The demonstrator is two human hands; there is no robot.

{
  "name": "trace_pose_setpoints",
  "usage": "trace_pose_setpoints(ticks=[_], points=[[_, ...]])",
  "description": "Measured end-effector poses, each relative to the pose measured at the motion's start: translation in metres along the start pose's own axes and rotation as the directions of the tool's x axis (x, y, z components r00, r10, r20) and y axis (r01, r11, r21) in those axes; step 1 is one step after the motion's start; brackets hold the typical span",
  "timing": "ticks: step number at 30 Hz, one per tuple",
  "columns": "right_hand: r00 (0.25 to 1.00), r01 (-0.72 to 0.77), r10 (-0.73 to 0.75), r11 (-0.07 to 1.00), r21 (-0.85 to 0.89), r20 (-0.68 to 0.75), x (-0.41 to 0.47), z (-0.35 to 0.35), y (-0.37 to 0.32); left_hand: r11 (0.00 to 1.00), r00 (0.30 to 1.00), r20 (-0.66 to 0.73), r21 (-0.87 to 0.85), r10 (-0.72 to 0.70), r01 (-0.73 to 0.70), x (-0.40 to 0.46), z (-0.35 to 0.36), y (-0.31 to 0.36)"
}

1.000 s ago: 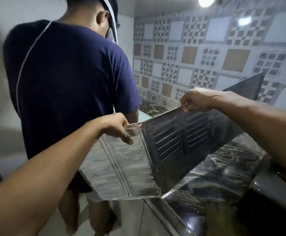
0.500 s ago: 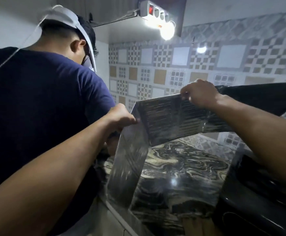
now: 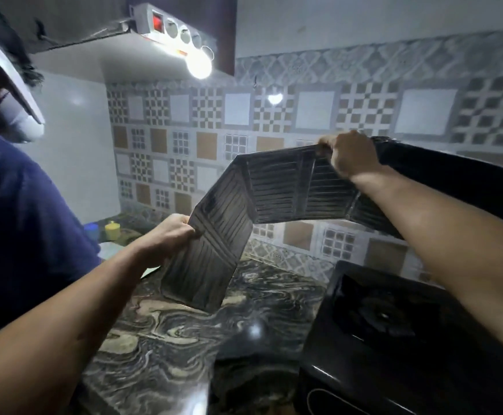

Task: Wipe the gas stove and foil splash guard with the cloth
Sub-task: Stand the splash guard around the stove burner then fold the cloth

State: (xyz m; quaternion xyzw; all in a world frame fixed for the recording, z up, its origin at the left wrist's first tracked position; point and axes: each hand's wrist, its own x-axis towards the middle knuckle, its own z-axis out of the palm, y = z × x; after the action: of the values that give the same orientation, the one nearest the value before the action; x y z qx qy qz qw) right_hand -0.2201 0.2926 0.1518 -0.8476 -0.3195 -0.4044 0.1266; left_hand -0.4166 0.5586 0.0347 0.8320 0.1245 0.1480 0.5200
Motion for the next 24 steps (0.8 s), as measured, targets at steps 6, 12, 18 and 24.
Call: trace_pose_setpoints(ticks=[6,12,18,24], points=[[0.993,-0.115,0.116,0.993,-0.016,0.032,-0.023,0.012,0.075,0.997,0.998,-0.035,-0.058,0.045,-0.047,0.037,0.070,0.032],[0.989,-0.144,0.145,0.989,-0.035,0.042,-0.046,0.019,0.134,1.000,0.999,0.043,-0.005,0.031,-0.031,0.061,0.135,0.056],[0.979,-0.190,0.196,0.976,-0.107,0.057,-0.061,0.026,0.180,1.000,0.987,0.159,0.017,-0.012,0.009,0.075,0.190,0.075],[0.968,-0.220,0.231,0.970,-0.101,0.104,-0.076,0.039,0.217,0.998,0.960,0.273,0.052,-0.056,0.043,0.082,0.231,0.082]])
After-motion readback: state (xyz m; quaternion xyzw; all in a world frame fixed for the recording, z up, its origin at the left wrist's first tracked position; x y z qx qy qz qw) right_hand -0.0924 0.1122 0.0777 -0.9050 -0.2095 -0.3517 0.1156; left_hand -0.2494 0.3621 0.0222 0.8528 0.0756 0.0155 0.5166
